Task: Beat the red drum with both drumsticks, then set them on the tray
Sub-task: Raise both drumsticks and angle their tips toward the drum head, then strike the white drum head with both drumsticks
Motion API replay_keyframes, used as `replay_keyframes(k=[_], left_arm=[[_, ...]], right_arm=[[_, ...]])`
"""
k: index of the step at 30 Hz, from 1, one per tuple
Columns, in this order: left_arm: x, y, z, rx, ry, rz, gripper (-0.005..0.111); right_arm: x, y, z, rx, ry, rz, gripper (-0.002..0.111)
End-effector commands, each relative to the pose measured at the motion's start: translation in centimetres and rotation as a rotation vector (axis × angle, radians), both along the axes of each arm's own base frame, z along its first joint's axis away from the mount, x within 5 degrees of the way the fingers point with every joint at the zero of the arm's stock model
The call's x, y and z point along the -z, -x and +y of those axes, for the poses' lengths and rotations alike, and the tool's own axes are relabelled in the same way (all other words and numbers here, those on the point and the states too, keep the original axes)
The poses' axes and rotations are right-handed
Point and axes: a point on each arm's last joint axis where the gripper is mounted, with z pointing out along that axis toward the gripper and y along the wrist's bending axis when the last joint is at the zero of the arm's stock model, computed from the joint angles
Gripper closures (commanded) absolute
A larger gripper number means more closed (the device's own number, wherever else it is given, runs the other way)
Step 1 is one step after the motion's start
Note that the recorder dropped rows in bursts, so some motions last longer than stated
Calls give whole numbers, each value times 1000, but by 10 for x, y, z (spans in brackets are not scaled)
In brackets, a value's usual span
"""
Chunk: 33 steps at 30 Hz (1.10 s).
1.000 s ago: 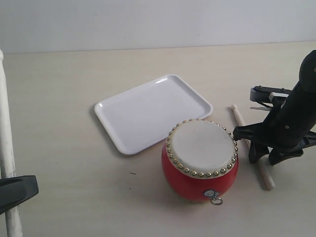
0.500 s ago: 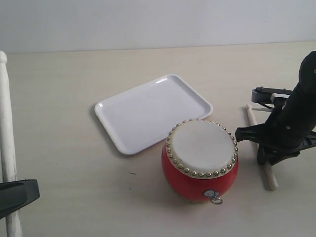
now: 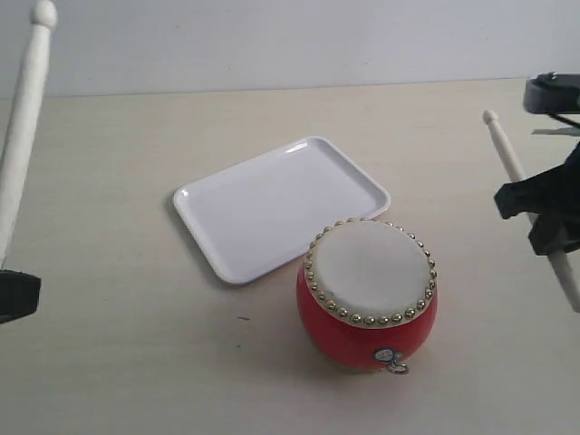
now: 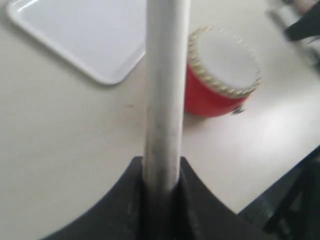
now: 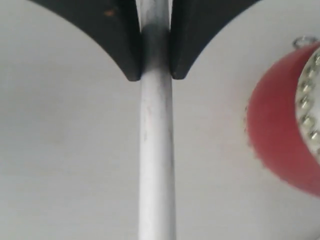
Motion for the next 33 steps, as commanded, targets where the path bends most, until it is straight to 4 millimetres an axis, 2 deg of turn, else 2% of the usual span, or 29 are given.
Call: replay_keyframes(k=[1,4,7,10,15,19,23,25,26,30,33], left_arm=[[-5,-29,-1,24,-281,98,107],[9,-48,-11,54,-360,202,107],[24,-57,-25,105,-397,256,107],[33,-55,-44,172,-412,268,107],[35,-38,-73,274,-403,210,107],[34,-25,-86,335,-368,203,107],[35,-18,-85,363,-387,260,107],[36,-20,-84,381,-409,230,107],[37,-25,-86,335,-429,240,107],[52,-33,-94,327,-494,301,107],[51,-35,-96,319,-465,274,107]], right_arm=[[-37,46,-1,-77,-57,6,108],[-55,72,1,-86,-138,-19,108],[-57,91,11,-120,-232,-32,108],[-47,108,21,-142,-279,15,108],[-37,125,31,-176,-286,81,108],[-33,128,40,-230,-255,118,108],[-27,116,46,-293,-78,112,108],[-38,112,52,-326,-72,72,108],[-37,112,57,-340,-74,86,108],[-26,106,71,-375,-55,166,108],[-35,109,71,-376,-93,136,108]])
